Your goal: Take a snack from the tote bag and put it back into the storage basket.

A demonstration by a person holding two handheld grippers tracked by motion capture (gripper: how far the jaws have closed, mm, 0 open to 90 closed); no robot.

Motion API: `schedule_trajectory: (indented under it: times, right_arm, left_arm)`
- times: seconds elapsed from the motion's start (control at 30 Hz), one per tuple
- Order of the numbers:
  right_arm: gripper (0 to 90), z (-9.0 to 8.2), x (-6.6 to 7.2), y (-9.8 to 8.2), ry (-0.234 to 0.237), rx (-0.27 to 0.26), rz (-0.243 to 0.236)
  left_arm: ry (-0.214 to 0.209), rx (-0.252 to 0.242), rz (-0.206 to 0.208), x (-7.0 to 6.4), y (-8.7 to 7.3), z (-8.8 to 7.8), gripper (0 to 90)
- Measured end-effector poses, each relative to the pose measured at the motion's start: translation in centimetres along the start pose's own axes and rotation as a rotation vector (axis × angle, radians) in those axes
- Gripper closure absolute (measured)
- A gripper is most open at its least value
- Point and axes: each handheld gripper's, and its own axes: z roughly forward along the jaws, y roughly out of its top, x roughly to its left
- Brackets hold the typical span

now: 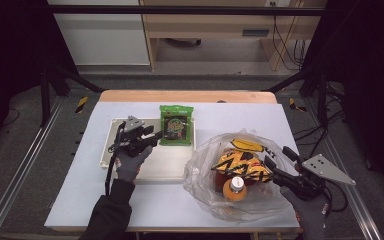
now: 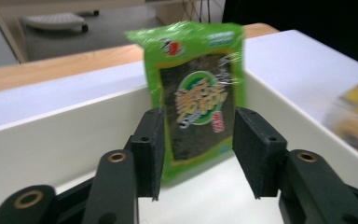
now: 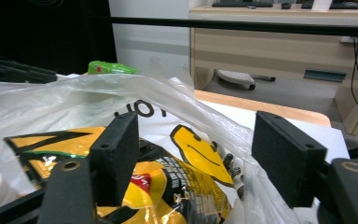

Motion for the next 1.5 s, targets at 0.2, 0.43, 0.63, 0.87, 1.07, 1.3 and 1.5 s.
schedule_trajectory:
  times: [0.2, 0.43, 0.63, 0.87, 1.07, 1.3, 1.5]
  right_arm:
    - [37.9, -0.5, 0.5, 0.3, 0.030, 0.000, -0.014]
    - [42.8, -1.0, 1.4, 0.4, 0.071, 0.039, -0.040]
    - [42.0, -2.3, 1.7, 0.0, 0.099, 0.062, -0.072]
    - [35.3, -2.6, 1.6, -0.8, 0.109, 0.092, -0.094]
    - [29.0, -2.2, 1.7, -1.5, 0.114, 0.128, -0.136]
    - [27.5, -1.2, 1.7, -2.5, 0.118, 0.185, -0.165]
    - [33.5, 0.2, 2.0, -3.3, 0.109, 0.219, -0.201]
  left_arm:
    - [-0.050, -0.057, 0.016, -2.1, -0.1, -3.4, 50.7]
    - [-0.121, -0.158, 0.062, -5.3, 1.7, -6.5, 50.8]
    - [-0.193, -0.222, 0.129, -9.2, 4.0, -7.8, 57.1]
    - [-0.281, -0.172, 0.228, -14.2, 3.8, -6.3, 61.7]
    - [-0.278, -0.060, 0.259, -14.6, 0.8, -3.8, 62.6]
    - [-0.278, 0.030, 0.233, -13.6, -2.5, -1.7, 62.8]
    - [-0.275, 0.054, 0.262, -14.1, -3.7, -0.3, 61.6]
